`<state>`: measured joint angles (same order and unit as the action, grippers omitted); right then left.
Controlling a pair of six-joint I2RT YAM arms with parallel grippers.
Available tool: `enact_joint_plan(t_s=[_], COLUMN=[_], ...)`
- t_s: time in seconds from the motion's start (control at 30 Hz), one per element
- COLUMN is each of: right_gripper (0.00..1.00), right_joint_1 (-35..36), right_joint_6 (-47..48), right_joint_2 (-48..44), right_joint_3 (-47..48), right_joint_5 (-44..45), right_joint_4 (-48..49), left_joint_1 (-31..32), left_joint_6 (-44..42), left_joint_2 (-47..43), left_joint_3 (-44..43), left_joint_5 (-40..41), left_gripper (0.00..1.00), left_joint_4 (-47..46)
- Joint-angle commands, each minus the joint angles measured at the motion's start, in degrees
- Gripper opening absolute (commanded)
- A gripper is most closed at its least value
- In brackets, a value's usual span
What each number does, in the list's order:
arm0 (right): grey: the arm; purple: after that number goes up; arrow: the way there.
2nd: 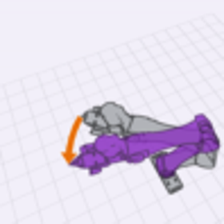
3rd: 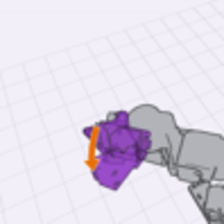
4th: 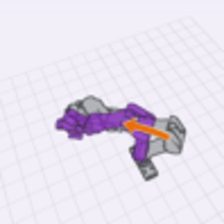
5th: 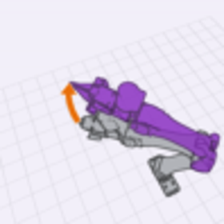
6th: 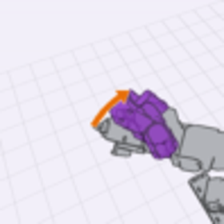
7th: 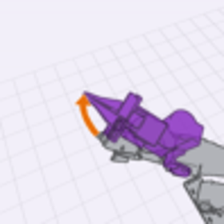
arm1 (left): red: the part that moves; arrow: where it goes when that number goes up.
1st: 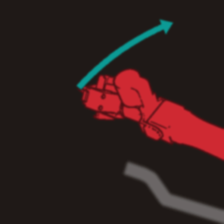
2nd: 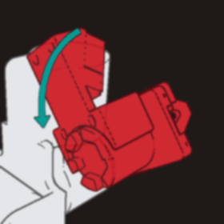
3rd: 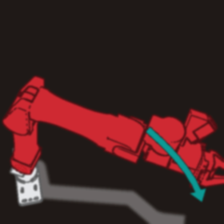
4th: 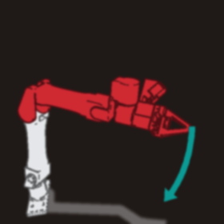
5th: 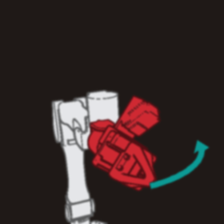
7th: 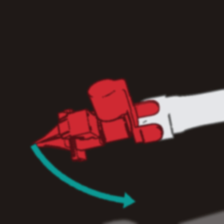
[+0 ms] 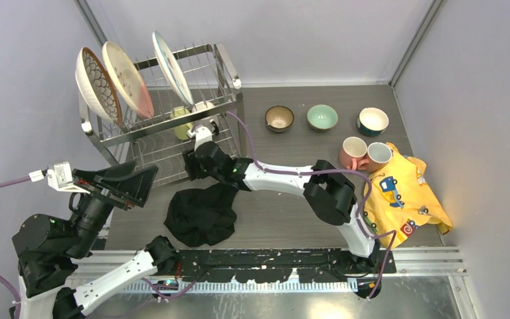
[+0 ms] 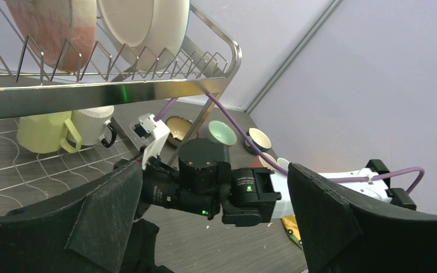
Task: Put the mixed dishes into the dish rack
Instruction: Move the cup to the center of the board.
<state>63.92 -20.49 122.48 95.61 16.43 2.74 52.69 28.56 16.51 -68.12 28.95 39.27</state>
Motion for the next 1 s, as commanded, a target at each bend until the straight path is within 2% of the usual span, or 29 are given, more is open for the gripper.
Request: enact_joint_plan(t_s=[0.0,0.17,0.27,0.47,0.6,0.77,0.97], right_gripper=[0.61,0.61,0.61,0.62,0.62,0.62,0.62], right_joint_1=[0.8,0.9,0.8,0.8,0.8,0.8,0.7], right_joint_6=[-6.3,-11.5,-13.6,-20.7,-26.0,-29.3,-30.4], right_joint_2=[-7.1,-9.4,-10.9,-14.2,-18.2,-24.6,-36.3], right_joint_3=[-4.0,-5.5,-5.8,-9.3,-14.5,-21.7,-31.9], right_joint_5=[-6.5,-12.1,-18.5,-35.7,-41.8,-41.2,-30.0], right_joint_4=[-0.3,-6.1,-8.5,-7.7,-4.5,-3.8,-8.1], left_joint_1=[-0.3,-0.3,-0.3,-0.3,-0.3,-0.3,-0.3], left_joint_6=[0.7,0.6,0.6,0.8,0.8,0.5,-2.1], left_joint_2=[0.8,0.8,0.8,1.1,1.1,0.8,1.2], left_joint_3=[-1.2,-1.2,-1.3,-0.9,-0.9,-0.3,1.4], left_joint_5=[0.2,0.3,0.4,-0.1,0.0,0.1,-1.3], left_gripper=[1.0,1.0,1.0,1.0,1.0,1.0,1.0], left_joint_4=[0.4,0.4,0.2,0.6,1.0,0.6,-0.3])
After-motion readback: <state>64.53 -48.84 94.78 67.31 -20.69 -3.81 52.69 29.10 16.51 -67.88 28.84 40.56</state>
